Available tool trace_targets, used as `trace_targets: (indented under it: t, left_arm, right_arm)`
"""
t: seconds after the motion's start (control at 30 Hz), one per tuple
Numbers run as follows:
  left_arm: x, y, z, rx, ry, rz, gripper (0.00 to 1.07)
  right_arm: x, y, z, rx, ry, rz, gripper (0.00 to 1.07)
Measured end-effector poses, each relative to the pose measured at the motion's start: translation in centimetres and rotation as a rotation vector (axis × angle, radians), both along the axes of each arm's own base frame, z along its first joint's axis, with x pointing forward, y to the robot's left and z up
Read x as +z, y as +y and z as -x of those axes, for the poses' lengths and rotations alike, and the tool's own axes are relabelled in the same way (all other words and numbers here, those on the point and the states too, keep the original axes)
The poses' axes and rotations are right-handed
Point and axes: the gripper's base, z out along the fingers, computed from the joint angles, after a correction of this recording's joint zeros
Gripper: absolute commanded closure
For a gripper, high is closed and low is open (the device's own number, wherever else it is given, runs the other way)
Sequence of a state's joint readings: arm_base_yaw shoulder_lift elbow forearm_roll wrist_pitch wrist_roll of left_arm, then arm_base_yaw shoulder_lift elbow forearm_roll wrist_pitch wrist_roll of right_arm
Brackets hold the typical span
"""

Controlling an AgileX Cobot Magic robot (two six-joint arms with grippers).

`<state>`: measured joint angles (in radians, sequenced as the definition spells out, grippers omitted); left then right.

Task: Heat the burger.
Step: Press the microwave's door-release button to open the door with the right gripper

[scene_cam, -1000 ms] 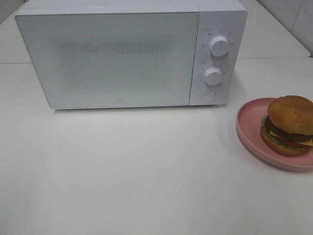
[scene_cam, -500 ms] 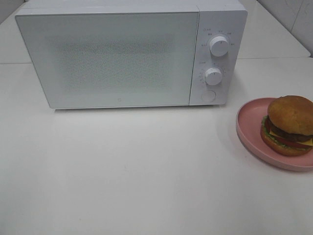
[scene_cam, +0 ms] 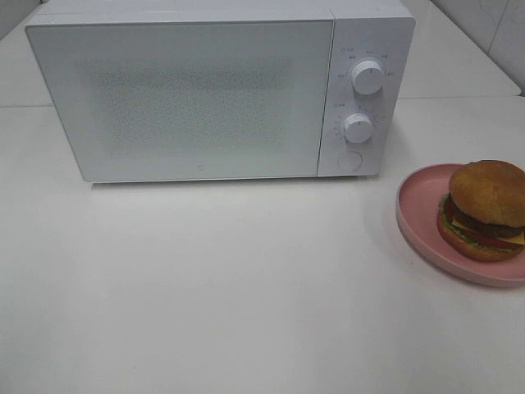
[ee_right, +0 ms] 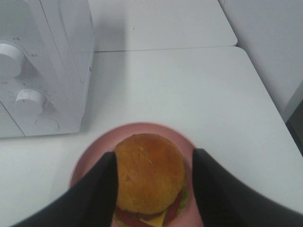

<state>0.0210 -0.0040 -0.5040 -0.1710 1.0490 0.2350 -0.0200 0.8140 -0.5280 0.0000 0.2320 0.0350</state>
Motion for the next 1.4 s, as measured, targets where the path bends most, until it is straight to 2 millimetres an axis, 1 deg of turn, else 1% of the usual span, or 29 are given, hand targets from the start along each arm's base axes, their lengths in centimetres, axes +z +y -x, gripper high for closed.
trace_targets:
  t: [0.03,0.1,0.13,0.17,0.2,0.23,0.3,0.43,0.53,0.6,0.63,0.67,0.7,0.73,0.8,0.83,0.9,0.93,0.97,1.03,1.07,1.13,1.17,1.2,1.23,1.27,1.3,1.33,1.4]
  left_arm:
    - [0.0,0.0,0.0,0.0,0.0,0.0,1.06]
    - [0.0,0.0,0.0,0.0,0.0,0.0,1.06]
    - [0.0,0.0,0.0,0.0,0.0,0.0,1.06]
    - [0.0,0.0,0.0,0.0,0.0,0.0,1.06]
    - [0.0,0.0,0.0,0.0,0.0,0.0,1.06]
    - [0.0,0.0,0.0,0.0,0.0,0.0,1.06]
    - [0.0,0.0,0.0,0.0,0.0,0.0,1.06]
    - [0.0,0.0,0.0,0.0,0.0,0.0,1.06]
    - [0.0,0.0,0.0,0.0,0.0,0.0,1.06]
    - [0.0,0.0,0.0,0.0,0.0,0.0,1.06]
    - [0.0,0.0,0.0,0.0,0.0,0.0,1.06]
    - [0.0,0.0,0.0,0.0,0.0,0.0,1.06]
    - [0.0,0.0,0.0,0.0,0.0,0.0,1.06]
    - [0.0,0.0,0.0,0.0,0.0,0.0,1.06]
    - [0.0,0.0,0.0,0.0,0.0,0.0,1.06]
    - [0.0,0.0,0.0,0.0,0.0,0.0,1.06]
    - [0.0,0.0,0.0,0.0,0.0,0.0,1.06]
    - [0.0,0.0,0.0,0.0,0.0,0.0,1.06]
    - [0.0,0.0,0.0,0.0,0.0,0.0,1.06]
    - [0.0,0.0,0.0,0.0,0.0,0.0,1.06]
    - [0.0,0.0,0.0,0.0,0.0,0.0,1.06]
    - [0.0,0.0,0.0,0.0,0.0,0.0,1.06]
    - [0.0,0.0,0.0,0.0,0.0,0.0,1.06]
    - [0.0,0.0,0.0,0.0,0.0,0.0,1.06]
    - [0.0,0.0,0.0,0.0,0.0,0.0,1.06]
    - [0.0,0.0,0.0,0.0,0.0,0.0,1.06]
    - [0.0,0.0,0.0,0.0,0.0,0.0,1.06]
    - [0.0,0.0,0.0,0.0,0.0,0.0,1.06]
    - [0.0,0.0,0.0,0.0,0.0,0.0,1.06]
  right_arm:
    - [0.0,0.0,0.0,0.0,0.0,0.0,0.7]
    - [-0.2,0.0,-1.1,-0.001,-0.024,-0.002,0.88]
    - [-0.2,0.0,-1.1,-0.001,-0.024,-0.002,0.88]
    - [-0.4,0.0,-1.4,-0.002,-0.025,-0.004,0.92]
    - [-0.7,0.0,-2.0,-0.003,-0.023,-0.006,1.0]
    - [-0.7,0.0,-2.0,-0.003,-0.023,-0.006,1.0]
    - [-1.3,-0.1,-2.9,-0.004,-0.017,-0.007,1.07]
    - [-1.7,0.0,-3.6,-0.009,-0.022,-0.025,1.07]
    - [-1.7,0.7,-4.0,0.018,-0.041,-0.04,1.07]
    - [-1.4,2.3,-4.2,0.091,-0.083,-0.052,1.07]
    - [-1.4,2.3,-4.2,0.091,-0.083,-0.052,1.07]
    - [-1.3,3.0,-4.3,0.123,-0.099,-0.056,1.07]
    - [-1.3,4.4,-4.3,0.191,-0.12,-0.061,1.07]
    - [-1.3,4.4,-4.3,0.191,-0.12,-0.061,1.07]
    - [-1.5,6.5,-4.3,0.281,-0.13,-0.075,1.07]
    - [-1.5,6.5,-4.3,0.281,-0.13,-0.075,1.07]
    - [-2.1,8.5,-4.4,0.361,-0.12,-0.084,1.07]
    - [-2.1,8.5,-4.4,0.361,-0.12,-0.084,1.07]
    - [-2.7,9.8,-4.5,0.404,-0.103,-0.103,1.07]
    - [-3.0,10.3,-4.5,0.419,-0.097,-0.11,1.07]
    - [-3.9,11.7,-4.6,0.452,-0.078,-0.135,1.07]
    - [-4.2,12.2,-4.7,0.464,-0.071,-0.144,1.07]
    - [-5.2,13.3,-4.8,0.493,-0.051,-0.15,1.07]
    - [-5.2,13.3,-4.8,0.493,-0.051,-0.15,1.07]
    - [-6.2,14.4,-4.9,0.521,-0.031,-0.155,1.06]
    - [-6.6,14.9,-4.9,0.534,-0.023,-0.154,1.06]
    - [-6.6,14.9,-4.9,0.534,-0.023,-0.154,1.06]
    - [-7.5,15.5,-5.0,0.55,-0.006,-0.148,1.06]
    - [-8.0,15.8,-5.1,0.555,0.005,-0.145,1.05]
